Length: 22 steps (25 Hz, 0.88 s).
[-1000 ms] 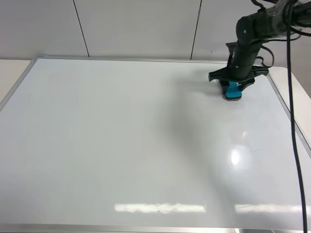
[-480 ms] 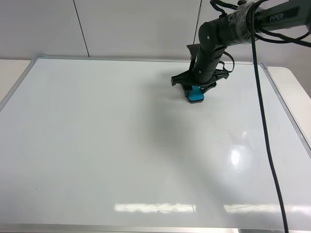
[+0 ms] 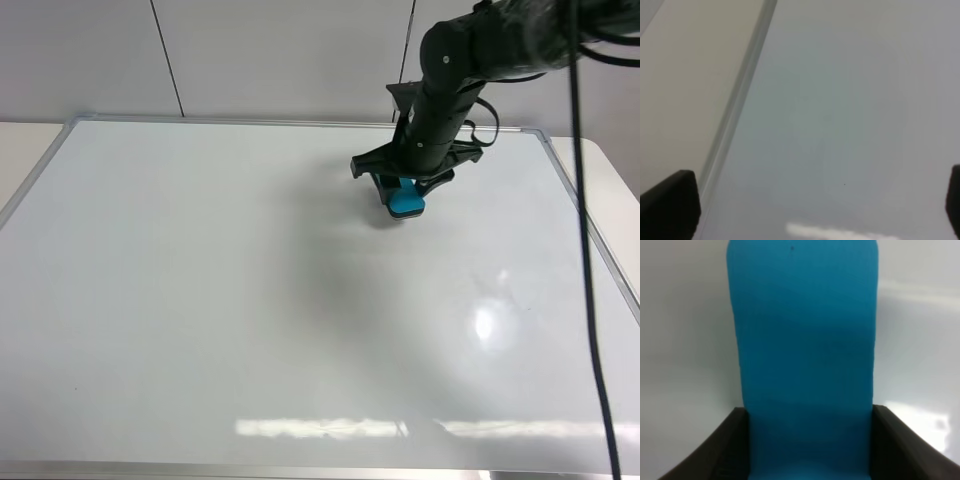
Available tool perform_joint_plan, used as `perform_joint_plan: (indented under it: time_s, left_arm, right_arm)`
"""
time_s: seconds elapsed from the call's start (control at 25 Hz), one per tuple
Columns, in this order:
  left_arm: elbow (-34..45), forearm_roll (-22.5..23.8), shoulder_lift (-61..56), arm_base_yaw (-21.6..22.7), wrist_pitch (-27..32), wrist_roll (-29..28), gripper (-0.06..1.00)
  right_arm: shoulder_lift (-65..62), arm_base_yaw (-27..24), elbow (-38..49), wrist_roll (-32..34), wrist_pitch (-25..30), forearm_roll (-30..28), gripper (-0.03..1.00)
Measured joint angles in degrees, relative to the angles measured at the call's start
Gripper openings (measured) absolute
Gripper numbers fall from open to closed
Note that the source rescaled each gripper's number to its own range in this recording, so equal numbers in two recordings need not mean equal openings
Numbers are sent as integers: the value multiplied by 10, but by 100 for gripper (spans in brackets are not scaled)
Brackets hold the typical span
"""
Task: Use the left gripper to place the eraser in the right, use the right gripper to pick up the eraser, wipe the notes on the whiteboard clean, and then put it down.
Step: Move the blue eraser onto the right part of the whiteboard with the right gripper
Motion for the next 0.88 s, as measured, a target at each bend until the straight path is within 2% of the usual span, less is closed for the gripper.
perform_joint_plan:
  time_s: [0.32, 0.44, 0.56, 0.72, 0.88]
  left_arm:
    - [0, 0, 0, 0, 0, 0, 100]
    - [0, 0, 0, 0, 0, 1, 100]
    - [0, 0, 0, 0, 0, 0, 100]
    - [0, 0, 0, 0, 0, 0, 100]
    - [0, 0, 0, 0, 0, 0, 100]
  right_arm:
    - [-188, -16, 231, 87, -42, -69, 2]
    - [-216, -35, 306, 96, -52, -74, 2]
    - [-232, -58, 369, 98, -84, -76, 2]
    - [-236, -72, 416, 103, -120, -76, 2]
    - [-236, -73, 422, 111, -134, -76, 2]
